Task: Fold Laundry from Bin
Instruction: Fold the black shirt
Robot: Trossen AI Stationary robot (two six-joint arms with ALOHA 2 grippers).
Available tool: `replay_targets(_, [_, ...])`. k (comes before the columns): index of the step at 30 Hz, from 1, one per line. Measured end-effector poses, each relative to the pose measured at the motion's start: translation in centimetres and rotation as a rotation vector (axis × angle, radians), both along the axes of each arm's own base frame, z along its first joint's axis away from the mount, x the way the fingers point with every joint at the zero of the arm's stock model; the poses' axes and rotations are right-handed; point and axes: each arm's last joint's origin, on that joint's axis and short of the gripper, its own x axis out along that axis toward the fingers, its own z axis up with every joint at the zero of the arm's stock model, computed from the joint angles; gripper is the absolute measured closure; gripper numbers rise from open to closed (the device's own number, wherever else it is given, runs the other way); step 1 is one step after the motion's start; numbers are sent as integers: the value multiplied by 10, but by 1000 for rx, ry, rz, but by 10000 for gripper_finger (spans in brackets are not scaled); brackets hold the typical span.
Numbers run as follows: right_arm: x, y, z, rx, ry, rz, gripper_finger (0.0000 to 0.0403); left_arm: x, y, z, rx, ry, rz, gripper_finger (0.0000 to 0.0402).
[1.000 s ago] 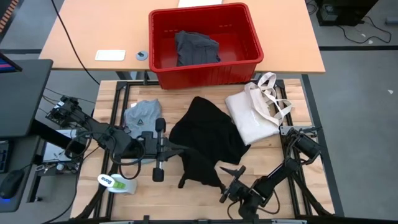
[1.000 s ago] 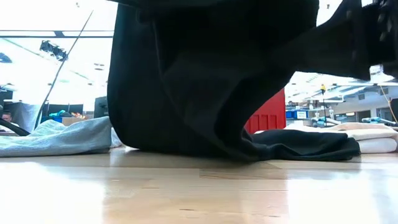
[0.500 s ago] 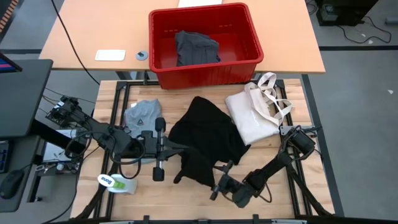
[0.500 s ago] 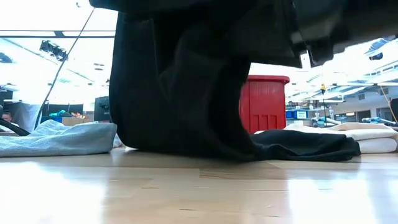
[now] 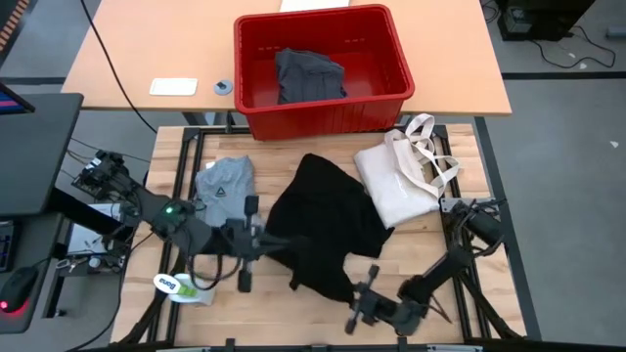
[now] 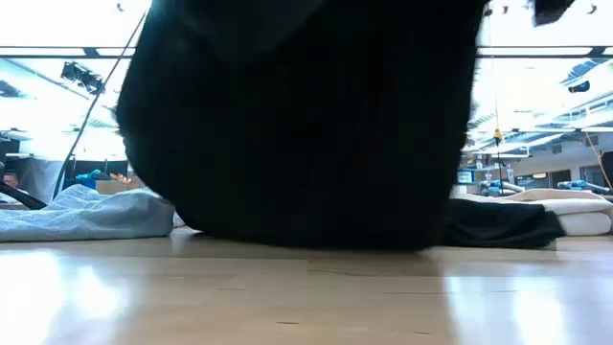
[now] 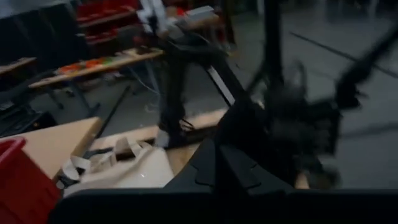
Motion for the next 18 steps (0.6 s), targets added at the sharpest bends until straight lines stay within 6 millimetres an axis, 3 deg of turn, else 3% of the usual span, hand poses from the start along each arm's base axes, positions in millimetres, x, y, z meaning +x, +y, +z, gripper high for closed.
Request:
replay_targets(6, [-38,25,40,-24,-23,114,392,-30,-22,0,33,63,-212,395])
replay_targets(11, [-64,33,71,0,-12,272,391,-51,-41,6,-13,36,-395,395])
replay_targets(14, [-74,31,73,98,66,380,389,-57,-52,0,-14,84,-458,395])
replay_targets(18, [-73,22,55,292,247,482,389,-55,-63,-20,-7,206,-463,395])
